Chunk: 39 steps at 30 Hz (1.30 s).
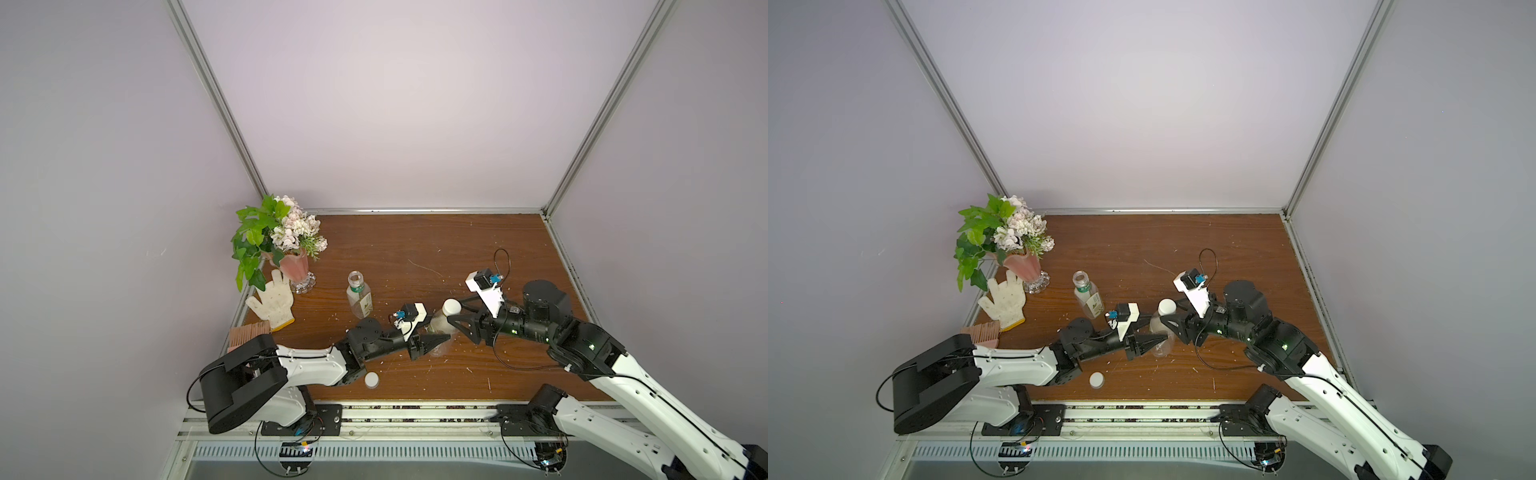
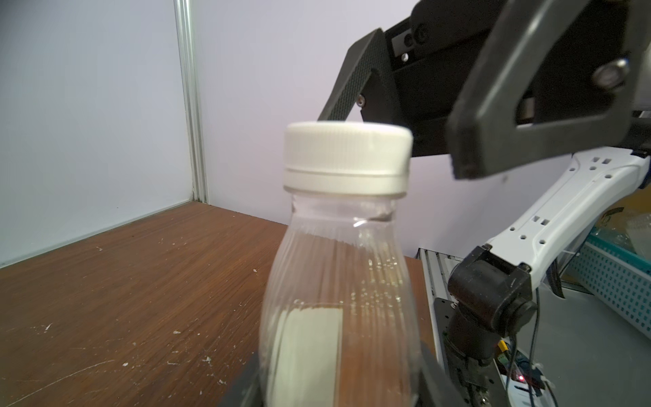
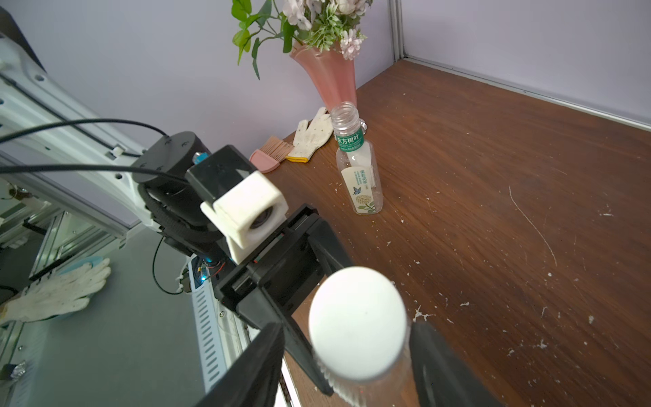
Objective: Screw on the bottle caps
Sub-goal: Screw the bottle cap onto the plastic bottle.
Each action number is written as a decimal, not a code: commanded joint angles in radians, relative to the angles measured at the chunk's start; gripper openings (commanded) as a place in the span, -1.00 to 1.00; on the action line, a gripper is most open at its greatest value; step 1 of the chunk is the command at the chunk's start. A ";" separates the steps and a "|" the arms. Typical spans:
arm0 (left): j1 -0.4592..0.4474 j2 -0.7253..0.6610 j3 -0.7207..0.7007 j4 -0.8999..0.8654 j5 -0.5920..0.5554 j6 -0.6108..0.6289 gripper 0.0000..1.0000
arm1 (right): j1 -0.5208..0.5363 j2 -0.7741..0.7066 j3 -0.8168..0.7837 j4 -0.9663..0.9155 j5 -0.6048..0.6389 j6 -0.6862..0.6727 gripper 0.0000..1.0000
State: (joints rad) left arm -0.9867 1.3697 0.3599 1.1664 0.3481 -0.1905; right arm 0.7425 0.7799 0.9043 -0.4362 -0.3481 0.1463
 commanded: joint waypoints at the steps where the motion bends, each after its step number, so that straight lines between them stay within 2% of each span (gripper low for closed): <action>1: 0.013 -0.009 0.004 0.040 0.040 -0.010 -0.02 | -0.005 0.000 0.007 0.042 -0.060 -0.028 0.14; 6: 0.016 0.003 0.011 0.041 0.048 -0.013 -0.02 | -0.005 0.001 0.016 0.047 -0.062 -0.025 0.02; 12: 0.016 0.018 0.019 0.040 0.060 -0.015 -0.02 | -0.005 0.016 0.018 0.048 -0.061 -0.025 -0.01; 15: 0.016 0.024 0.025 0.039 0.058 -0.015 -0.02 | -0.005 0.026 0.018 0.051 -0.033 -0.014 -0.15; 19: 0.015 0.048 0.039 0.034 -0.018 -0.011 -0.03 | -0.003 0.056 0.007 0.065 0.077 0.054 -0.48; 22: 0.013 0.066 0.046 0.030 -0.088 -0.002 -0.03 | 0.003 0.063 -0.030 0.110 0.105 0.124 -0.51; 27: 0.011 0.056 0.042 0.030 -0.095 0.002 -0.04 | 0.008 0.039 -0.043 0.105 0.119 0.131 -0.42; 32: 0.011 0.048 0.039 0.031 0.021 -0.003 -0.04 | 0.002 0.007 -0.033 0.080 0.037 0.047 0.02; 34: 0.011 0.045 0.040 0.032 0.059 -0.012 -0.04 | 0.003 -0.001 -0.032 0.082 -0.010 0.030 0.13; 39: 0.011 0.040 0.041 0.032 0.098 -0.018 -0.03 | 0.003 -0.001 -0.025 0.085 -0.028 0.023 0.18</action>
State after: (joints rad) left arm -0.9756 1.4292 0.3752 1.1709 0.3901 -0.2070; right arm 0.7391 0.7876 0.8558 -0.3702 -0.3210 0.1921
